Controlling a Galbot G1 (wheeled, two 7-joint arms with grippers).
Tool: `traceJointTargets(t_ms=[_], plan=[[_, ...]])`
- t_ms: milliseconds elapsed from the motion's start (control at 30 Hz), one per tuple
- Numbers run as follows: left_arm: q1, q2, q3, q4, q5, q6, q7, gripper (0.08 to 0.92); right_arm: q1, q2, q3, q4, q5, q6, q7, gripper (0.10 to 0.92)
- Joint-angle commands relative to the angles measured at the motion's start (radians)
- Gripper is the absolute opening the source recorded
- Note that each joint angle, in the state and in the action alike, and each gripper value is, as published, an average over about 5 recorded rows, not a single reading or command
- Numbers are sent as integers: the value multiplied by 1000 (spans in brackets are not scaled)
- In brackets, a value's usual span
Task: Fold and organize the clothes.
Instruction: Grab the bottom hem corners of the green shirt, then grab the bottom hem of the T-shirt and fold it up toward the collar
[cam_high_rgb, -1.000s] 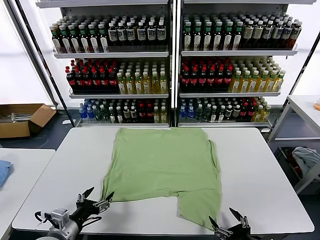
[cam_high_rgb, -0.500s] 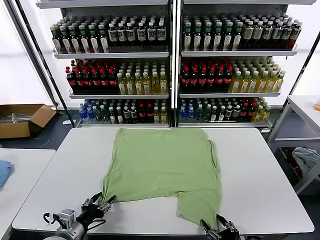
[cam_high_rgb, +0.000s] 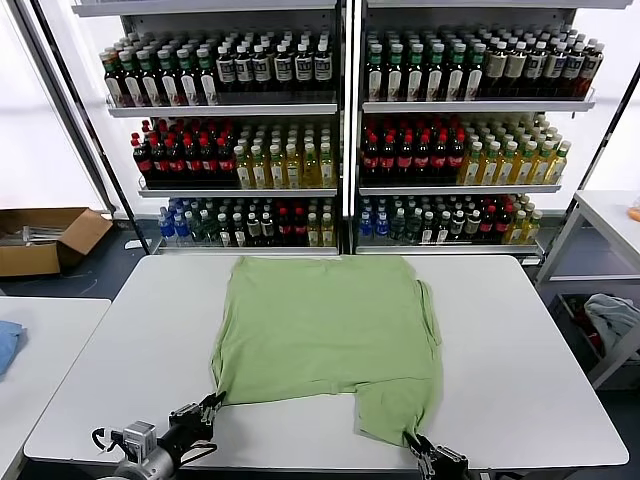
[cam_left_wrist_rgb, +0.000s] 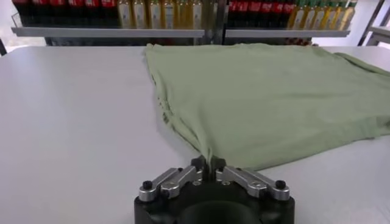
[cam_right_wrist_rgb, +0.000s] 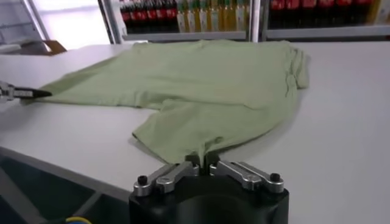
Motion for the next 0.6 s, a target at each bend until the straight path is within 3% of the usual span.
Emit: traceJointTargets(t_ms=[33,600], plan=[[49,-12,-35,-109,-11,0,-9,92,-45,7,56,7,125,247,-133,107],[231,-66,-127,-307,-12,4,-13,88,-213,31,133,48,285,361,-268,107]])
